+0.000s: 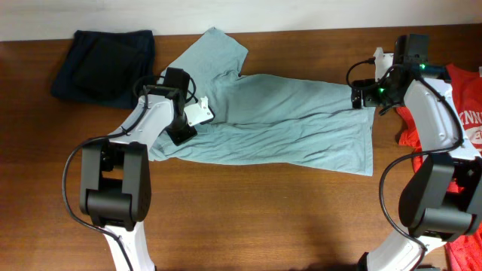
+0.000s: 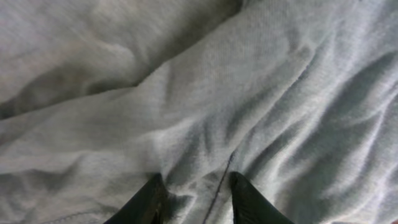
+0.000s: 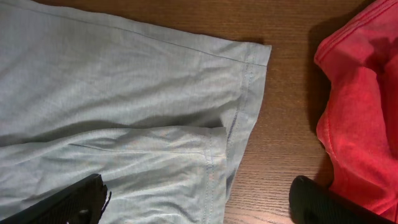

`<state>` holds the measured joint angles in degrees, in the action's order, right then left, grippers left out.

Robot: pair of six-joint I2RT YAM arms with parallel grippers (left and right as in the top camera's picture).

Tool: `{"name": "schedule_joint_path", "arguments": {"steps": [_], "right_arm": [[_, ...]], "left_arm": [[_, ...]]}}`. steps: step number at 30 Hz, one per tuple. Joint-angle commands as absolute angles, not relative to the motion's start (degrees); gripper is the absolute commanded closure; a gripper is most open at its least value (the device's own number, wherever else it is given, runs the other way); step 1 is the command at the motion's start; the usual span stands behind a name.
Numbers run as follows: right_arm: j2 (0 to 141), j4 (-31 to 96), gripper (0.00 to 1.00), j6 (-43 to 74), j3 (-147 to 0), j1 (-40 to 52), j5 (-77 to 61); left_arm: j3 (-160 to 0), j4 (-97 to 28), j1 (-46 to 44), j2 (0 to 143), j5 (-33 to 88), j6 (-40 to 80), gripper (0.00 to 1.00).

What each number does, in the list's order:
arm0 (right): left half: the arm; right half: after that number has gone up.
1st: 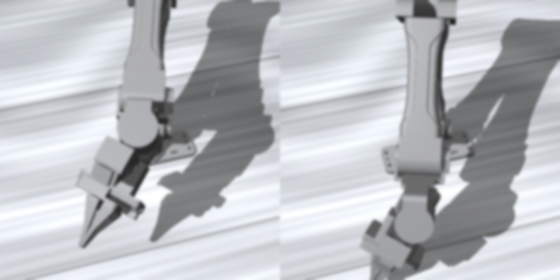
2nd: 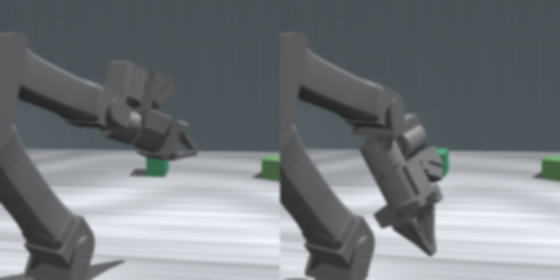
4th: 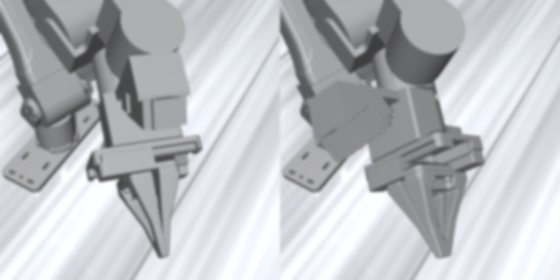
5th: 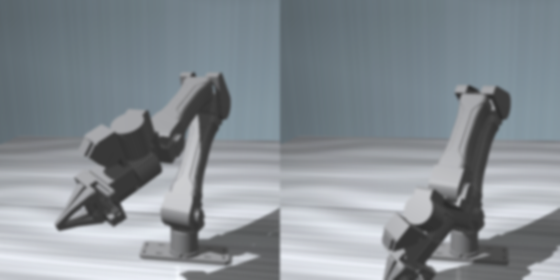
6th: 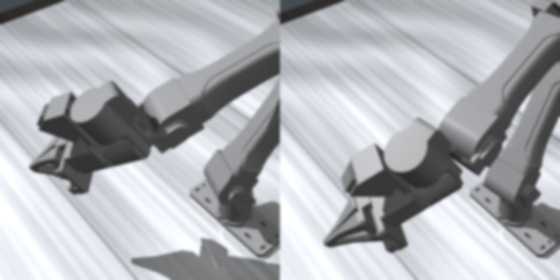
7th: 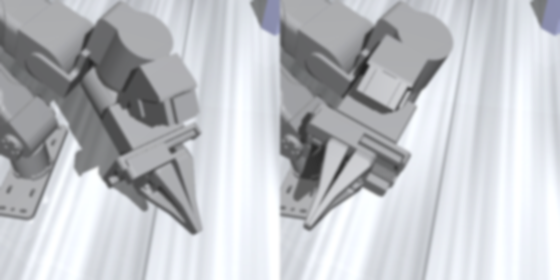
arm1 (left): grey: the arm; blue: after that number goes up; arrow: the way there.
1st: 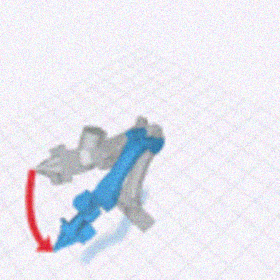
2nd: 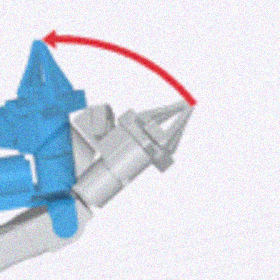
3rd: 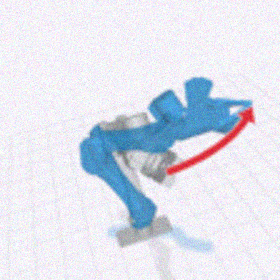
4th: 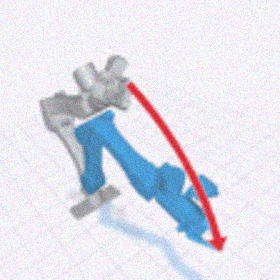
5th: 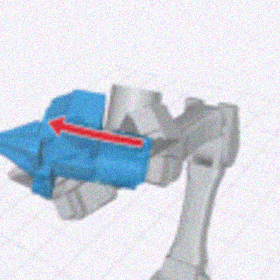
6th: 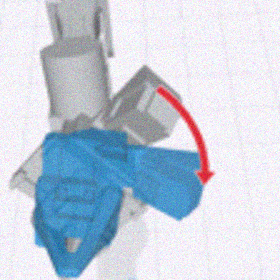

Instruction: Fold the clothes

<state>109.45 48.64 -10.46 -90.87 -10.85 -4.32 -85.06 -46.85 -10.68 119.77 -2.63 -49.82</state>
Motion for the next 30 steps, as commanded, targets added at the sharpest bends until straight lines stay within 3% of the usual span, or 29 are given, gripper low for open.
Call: {"name": "schedule_joint_path", "arguments": {"steps": [1, 10, 14, 30], "right_arm": [[109.1, 48.7, 0.01, -10.2, -91.3, -11.0, -3.8], [109.1, 48.7, 0.01, -10.2, -91.3, -11.0, -3.8], [109.1, 48.7, 0.01, -10.2, -91.3, -11.0, -3.8], [109.1, 48.7, 0.01, -10.2, -91.3, -11.0, -3.8]], "left_arm": [[-84.4, -45.7, -10.2, 118.5, -2.8, -51.0, 0.69], [-84.5, -44.3, -10.2, 118.5, -2.8, -50.2, 0.85], [-84.5, -44.2, -10.2, 118.5, -2.8, -50.2, 0.99], [-88.2, -36.8, -10.2, 118.3, -2.8, -46.7, 0.98]]}}
